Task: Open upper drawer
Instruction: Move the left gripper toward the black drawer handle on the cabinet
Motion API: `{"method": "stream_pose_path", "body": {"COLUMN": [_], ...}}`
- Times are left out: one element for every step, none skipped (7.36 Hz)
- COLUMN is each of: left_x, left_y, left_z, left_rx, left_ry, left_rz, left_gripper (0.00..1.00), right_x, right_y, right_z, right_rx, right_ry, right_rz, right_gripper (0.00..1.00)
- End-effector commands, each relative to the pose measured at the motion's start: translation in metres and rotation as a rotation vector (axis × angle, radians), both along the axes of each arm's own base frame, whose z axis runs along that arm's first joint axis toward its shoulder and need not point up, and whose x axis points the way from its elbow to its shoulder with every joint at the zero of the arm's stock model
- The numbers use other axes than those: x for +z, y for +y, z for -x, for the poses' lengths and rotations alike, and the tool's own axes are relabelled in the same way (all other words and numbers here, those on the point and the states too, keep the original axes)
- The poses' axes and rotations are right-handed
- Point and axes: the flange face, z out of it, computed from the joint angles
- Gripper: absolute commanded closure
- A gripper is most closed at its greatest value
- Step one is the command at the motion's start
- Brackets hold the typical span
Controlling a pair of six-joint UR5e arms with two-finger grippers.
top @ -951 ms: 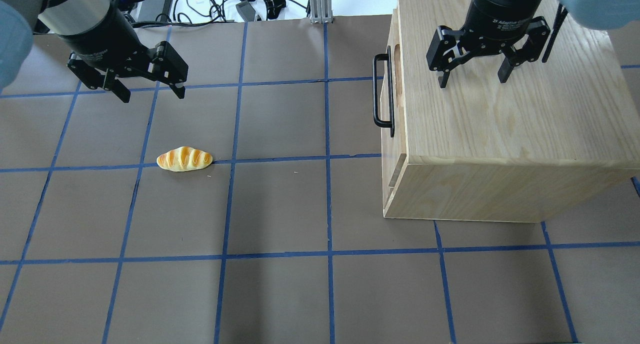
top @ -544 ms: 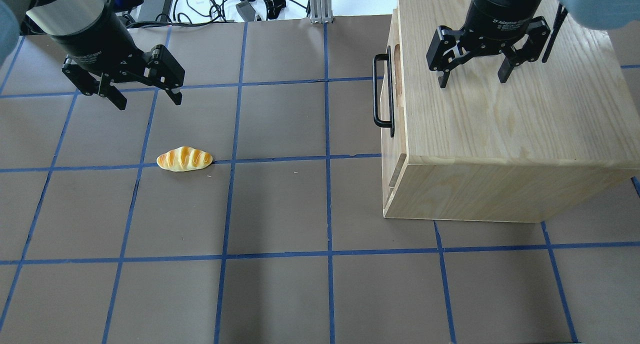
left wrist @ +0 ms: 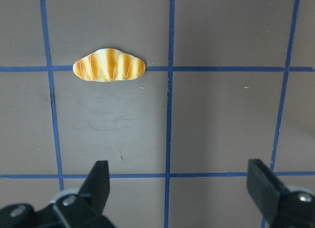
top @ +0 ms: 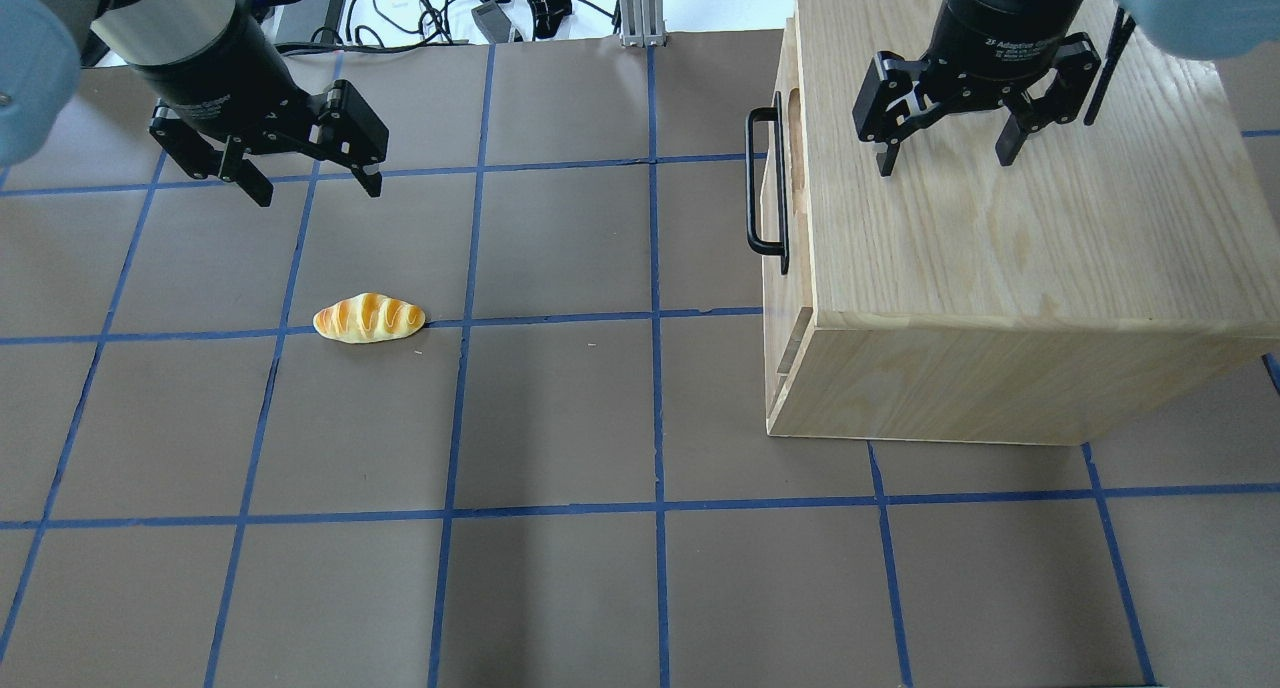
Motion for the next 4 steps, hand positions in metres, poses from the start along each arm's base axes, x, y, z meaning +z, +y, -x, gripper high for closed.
{"method": "stream_pose_path", "body": {"left_x": [-0.004,-0.006,-0.014,-0.022], "left_y": [-0.008,-0.011,-0.015,-0.016], "left_z": [0.017,0.043,0.066,0.09], "left_rx": [0.038,0.01,0.046,0.028], "left_ry": [0.033,0.067,0.084,0.088], "left_rz": [0.032,0.062,0.07,0.081], "left_gripper": [0.0,0.0,0.0,0.0], "right_x": [0.0,0.0,0.0,0.0], "right_y": [0.0,0.0,0.0,0.0], "right_z": [0.0,0.0,0.0,0.0], "right_rx": [-0.001,0.0,0.0,-0.001], "right_ry": [0.0,0.0,0.0,0.0], "right_rz": [0.0,0.0,0.0,0.0], "right_gripper": [0.0,0.0,0.0,0.0]}}
